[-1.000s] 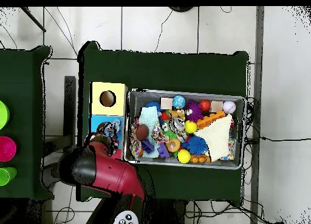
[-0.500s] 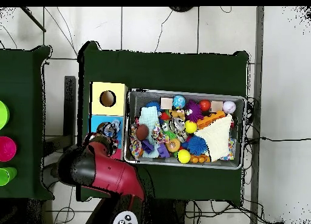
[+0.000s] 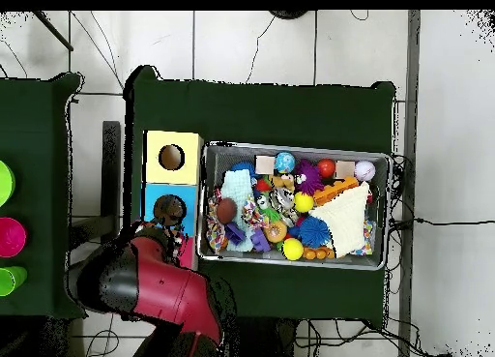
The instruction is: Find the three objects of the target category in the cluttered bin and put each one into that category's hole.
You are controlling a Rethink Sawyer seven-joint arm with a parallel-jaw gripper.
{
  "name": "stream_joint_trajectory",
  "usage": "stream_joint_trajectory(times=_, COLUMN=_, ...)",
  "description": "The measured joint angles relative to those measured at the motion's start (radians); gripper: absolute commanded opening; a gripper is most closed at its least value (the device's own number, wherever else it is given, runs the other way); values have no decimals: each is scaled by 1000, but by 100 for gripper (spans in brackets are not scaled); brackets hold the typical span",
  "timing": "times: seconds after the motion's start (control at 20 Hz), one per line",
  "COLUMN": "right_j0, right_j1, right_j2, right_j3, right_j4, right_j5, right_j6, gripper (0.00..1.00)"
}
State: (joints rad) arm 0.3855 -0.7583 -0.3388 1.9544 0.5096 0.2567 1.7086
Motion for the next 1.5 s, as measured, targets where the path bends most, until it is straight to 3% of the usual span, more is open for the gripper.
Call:
stream_joint_trajectory(times=0.45, right_j0=29, right_j1=-14, right_j2=-63, right_j3=-20, right_j4=0, right_j5=128, right_j6=0, gripper=100)
stream_joint_trajectory(times=0.9, right_j0=12, right_j1=-14, right_j2=-85, right_j3=-48, right_j4=-3, right_j5=133, right_j6=0, gripper=100)
stream_joint_trajectory(times=1.2, right_j0=-115, right_j1=-13, right_j2=-37, right_j3=-54, right_j4=-4, right_j5=126, right_j6=0, gripper=100)
stream_joint_trajectory(times=1.3, right_j0=-209, right_j1=-13, right_j2=10, right_j3=-53, right_j4=-7, right_j5=97, right_j6=0, gripper=100)
stream_joint_trajectory(times=1.5, right_j0=-286, right_j1=-12, right_j2=57, right_j3=-52, right_j4=-22, right_j5=56, right_j6=0, gripper=100)
